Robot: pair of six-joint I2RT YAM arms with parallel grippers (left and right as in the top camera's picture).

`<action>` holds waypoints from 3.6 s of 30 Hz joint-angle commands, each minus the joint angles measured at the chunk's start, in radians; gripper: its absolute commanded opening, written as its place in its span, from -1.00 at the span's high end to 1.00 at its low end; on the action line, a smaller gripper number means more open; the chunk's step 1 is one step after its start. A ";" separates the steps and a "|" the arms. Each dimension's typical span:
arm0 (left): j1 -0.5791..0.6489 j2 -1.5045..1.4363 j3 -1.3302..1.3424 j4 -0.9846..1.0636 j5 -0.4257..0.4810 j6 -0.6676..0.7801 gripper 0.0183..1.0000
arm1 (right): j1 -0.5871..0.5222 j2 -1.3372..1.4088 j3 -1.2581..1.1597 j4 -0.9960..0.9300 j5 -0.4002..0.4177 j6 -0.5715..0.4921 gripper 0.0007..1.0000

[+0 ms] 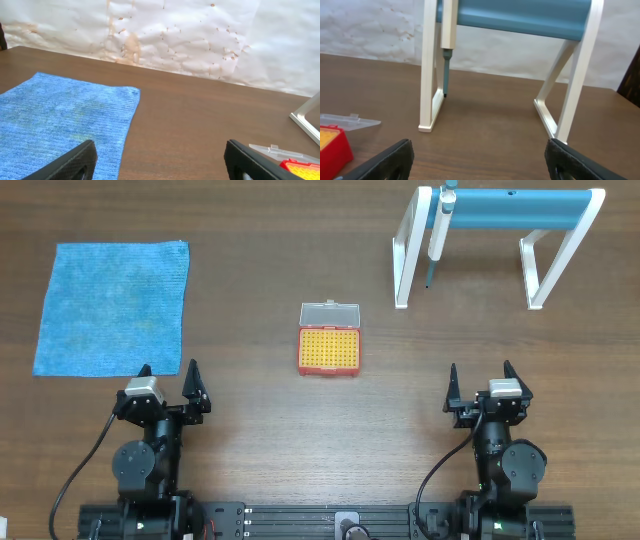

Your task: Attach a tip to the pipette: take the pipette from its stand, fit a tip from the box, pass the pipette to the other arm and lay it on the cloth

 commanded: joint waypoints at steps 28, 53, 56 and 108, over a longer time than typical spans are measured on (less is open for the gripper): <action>0.002 -0.007 -0.001 -0.008 -0.014 0.002 -0.64 | 0.163 1.631 0.627 1.078 0.098 0.264 -0.70; 0.002 -0.007 -0.001 -0.008 -0.014 0.002 -0.64 | 0.177 1.696 0.701 0.991 0.132 0.173 -0.71; 0.002 -0.007 -0.001 -0.008 -0.014 0.002 -0.64 | 0.177 1.714 0.718 0.991 0.132 0.173 -0.71; 0.002 -0.007 -0.001 -0.008 -0.014 0.002 -0.64 | 0.708 1.754 0.465 1.512 -0.026 0.177 0.85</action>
